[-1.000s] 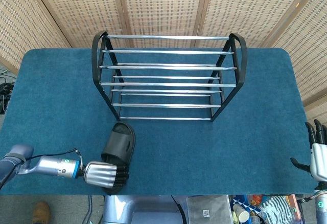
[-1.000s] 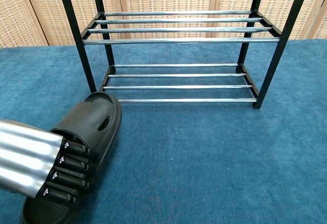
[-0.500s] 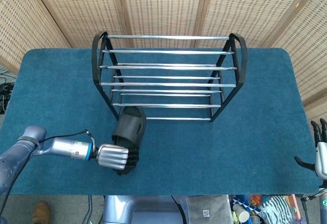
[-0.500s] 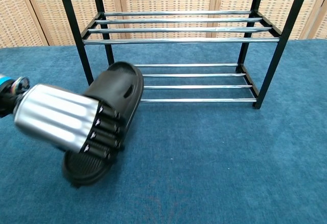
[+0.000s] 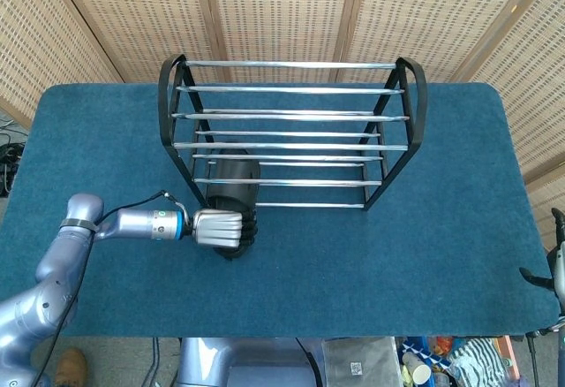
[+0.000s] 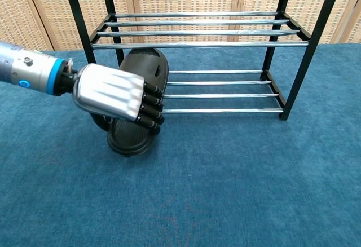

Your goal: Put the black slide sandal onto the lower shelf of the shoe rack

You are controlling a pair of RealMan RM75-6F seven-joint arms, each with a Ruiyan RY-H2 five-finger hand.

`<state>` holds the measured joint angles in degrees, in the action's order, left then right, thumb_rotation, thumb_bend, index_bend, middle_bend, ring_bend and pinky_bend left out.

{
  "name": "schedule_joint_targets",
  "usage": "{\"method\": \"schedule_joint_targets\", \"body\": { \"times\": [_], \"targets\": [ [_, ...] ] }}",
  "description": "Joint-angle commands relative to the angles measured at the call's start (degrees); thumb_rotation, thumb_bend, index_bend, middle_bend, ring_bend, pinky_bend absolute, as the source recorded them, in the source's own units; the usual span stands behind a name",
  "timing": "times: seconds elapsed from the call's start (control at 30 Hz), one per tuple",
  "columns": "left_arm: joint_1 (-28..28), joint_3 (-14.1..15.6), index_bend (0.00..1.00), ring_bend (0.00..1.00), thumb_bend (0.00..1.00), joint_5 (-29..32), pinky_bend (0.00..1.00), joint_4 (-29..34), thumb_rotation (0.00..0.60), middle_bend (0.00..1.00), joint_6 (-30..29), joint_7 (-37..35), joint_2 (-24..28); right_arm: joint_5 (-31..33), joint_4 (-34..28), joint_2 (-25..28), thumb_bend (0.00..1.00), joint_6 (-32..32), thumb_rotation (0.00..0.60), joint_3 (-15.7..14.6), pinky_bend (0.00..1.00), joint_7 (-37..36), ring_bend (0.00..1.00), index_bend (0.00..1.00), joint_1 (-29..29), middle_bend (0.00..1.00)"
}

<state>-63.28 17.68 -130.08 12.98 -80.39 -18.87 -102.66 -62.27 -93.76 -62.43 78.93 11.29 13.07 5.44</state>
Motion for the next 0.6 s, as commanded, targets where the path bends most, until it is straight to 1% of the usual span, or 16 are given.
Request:
{"method": "schedule_joint_targets", "body": {
  "times": [0.03,0.23,0.47,0.6],
  "targets": [
    [-0.8,0.7,0.65,0.45,0.19,1.4,0.41,-2.7,0.6,0.51,1.6,-2.2,-1.7,1.3,0.9,-0.3,0.0,-0.7,0.6,0.4,0.0,0.1,0.0,0.0,0.2,0.0],
    [-1.2,1.8,0.65,0.45,0.19,3.0,0.41,-5.4,0.6,0.5,4.0,-4.2,-3.0,3.2,2.1,-0.7,0.0,-1.6,0.6,0.7,0.0,0.4,0.0,0.0,0.6,0.0],
    [-0.7,3.4,0.65,0.44,0.19,4.3,0.39,-6.8,0.6,0.49,6.0,-4.9,-3.9,4.0,2.6,-1.1,0.0,-2.0,0.6,0.6,0.0,0.8,0.0,0.0,0.8,0.0],
    [-0.7,3.6,0.65,0.44,0.19,5.4,0.39,-7.3,0.6,0.48,6.7,-5.1,-4.0,4.5,2.8,-1.2,0.0,-2.1,0.6,0.7,0.0,1.0,0.0,0.0,0.9,0.0]
  ]
}}
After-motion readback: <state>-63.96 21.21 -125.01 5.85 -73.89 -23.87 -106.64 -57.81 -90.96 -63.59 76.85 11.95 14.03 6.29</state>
